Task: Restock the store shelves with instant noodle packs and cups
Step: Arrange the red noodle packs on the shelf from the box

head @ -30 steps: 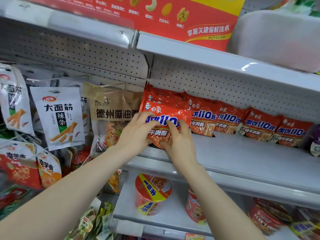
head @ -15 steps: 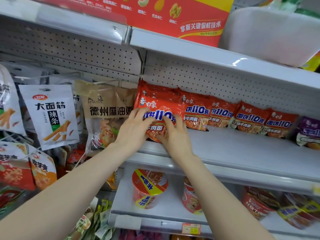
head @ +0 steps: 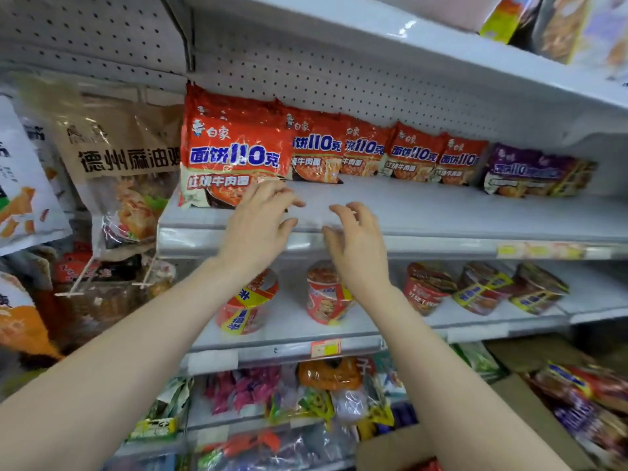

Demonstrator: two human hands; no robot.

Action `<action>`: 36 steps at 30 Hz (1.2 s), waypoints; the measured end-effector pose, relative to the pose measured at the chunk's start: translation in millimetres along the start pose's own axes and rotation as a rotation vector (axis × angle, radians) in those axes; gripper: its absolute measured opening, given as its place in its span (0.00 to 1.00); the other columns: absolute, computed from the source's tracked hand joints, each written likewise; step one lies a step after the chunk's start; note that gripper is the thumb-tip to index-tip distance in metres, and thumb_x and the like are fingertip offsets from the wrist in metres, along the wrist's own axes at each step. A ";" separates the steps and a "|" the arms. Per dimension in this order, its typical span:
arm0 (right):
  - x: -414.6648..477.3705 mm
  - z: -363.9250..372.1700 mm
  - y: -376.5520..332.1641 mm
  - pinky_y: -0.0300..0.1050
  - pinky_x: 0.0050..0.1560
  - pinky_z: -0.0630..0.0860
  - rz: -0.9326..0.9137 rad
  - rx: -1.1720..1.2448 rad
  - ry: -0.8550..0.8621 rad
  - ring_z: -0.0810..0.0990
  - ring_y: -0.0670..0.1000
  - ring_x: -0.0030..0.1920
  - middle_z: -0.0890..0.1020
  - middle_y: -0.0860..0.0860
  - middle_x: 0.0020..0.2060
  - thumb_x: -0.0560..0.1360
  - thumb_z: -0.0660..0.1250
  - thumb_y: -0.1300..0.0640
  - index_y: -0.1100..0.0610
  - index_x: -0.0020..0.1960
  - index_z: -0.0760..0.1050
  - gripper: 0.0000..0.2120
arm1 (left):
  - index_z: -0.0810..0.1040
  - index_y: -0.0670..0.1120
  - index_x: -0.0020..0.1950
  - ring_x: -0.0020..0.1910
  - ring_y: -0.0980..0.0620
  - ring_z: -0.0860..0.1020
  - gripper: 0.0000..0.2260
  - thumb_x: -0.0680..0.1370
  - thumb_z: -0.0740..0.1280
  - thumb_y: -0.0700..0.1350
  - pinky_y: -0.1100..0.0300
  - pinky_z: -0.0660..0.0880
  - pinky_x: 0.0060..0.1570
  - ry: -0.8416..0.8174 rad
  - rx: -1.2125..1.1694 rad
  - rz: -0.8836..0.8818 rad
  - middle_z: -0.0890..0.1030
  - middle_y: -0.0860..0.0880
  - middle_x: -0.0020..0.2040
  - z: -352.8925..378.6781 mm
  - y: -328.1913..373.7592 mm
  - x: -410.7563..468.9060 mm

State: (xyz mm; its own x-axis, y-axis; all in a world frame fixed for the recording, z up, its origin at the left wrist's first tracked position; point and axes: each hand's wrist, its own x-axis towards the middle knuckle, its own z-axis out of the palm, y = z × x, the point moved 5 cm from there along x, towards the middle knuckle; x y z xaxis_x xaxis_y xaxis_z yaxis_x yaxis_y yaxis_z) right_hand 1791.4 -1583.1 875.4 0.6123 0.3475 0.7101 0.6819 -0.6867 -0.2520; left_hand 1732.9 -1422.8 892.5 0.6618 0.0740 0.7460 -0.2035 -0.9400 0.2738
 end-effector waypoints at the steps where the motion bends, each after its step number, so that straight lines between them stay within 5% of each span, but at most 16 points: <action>1: -8.4 -7.9 11.9 0.57 0.60 0.74 0.010 -0.013 0.010 0.74 0.60 0.62 0.75 0.59 0.63 0.78 0.67 0.55 0.58 0.66 0.75 0.17 | 0.79 0.48 0.58 0.62 0.45 0.72 0.12 0.74 0.71 0.41 0.48 0.70 0.61 -0.006 -0.028 0.016 0.76 0.48 0.58 8.3 12.0 -1.1; 6: -46.1 -46.7 70.7 0.56 0.56 0.75 0.073 -0.085 0.055 0.75 0.60 0.60 0.76 0.59 0.61 0.78 0.67 0.56 0.58 0.65 0.76 0.16 | 0.79 0.50 0.58 0.59 0.48 0.72 0.12 0.76 0.70 0.41 0.58 0.67 0.57 -0.073 -0.103 0.065 0.76 0.51 0.58 50.3 72.7 -5.4; 23: -224.6 -168.2 357.3 0.56 0.53 0.75 0.188 -0.169 -0.023 0.77 0.60 0.53 0.79 0.57 0.55 0.80 0.64 0.56 0.59 0.61 0.78 0.13 | 0.79 0.49 0.57 0.56 0.47 0.76 0.11 0.75 0.69 0.40 0.53 0.71 0.54 -0.303 -0.390 0.063 0.77 0.49 0.56 299.7 333.0 -74.3; 36: -348.7 -125.1 487.3 0.52 0.54 0.74 0.419 -0.090 -0.223 0.76 0.57 0.55 0.79 0.55 0.57 0.80 0.65 0.56 0.59 0.62 0.77 0.13 | 0.80 0.48 0.59 0.59 0.48 0.75 0.14 0.75 0.70 0.37 0.57 0.70 0.55 -0.614 -0.488 0.004 0.77 0.49 0.58 468.9 379.1 -172.3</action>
State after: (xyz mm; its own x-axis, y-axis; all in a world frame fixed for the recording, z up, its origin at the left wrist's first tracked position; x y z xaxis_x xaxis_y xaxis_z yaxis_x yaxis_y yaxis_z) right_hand 1860.1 -2118.7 587.2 0.9046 0.1510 0.3987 0.3270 -0.8459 -0.4214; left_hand 1880.0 -1948.0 583.1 0.9119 -0.2603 0.3174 -0.4068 -0.6766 0.6138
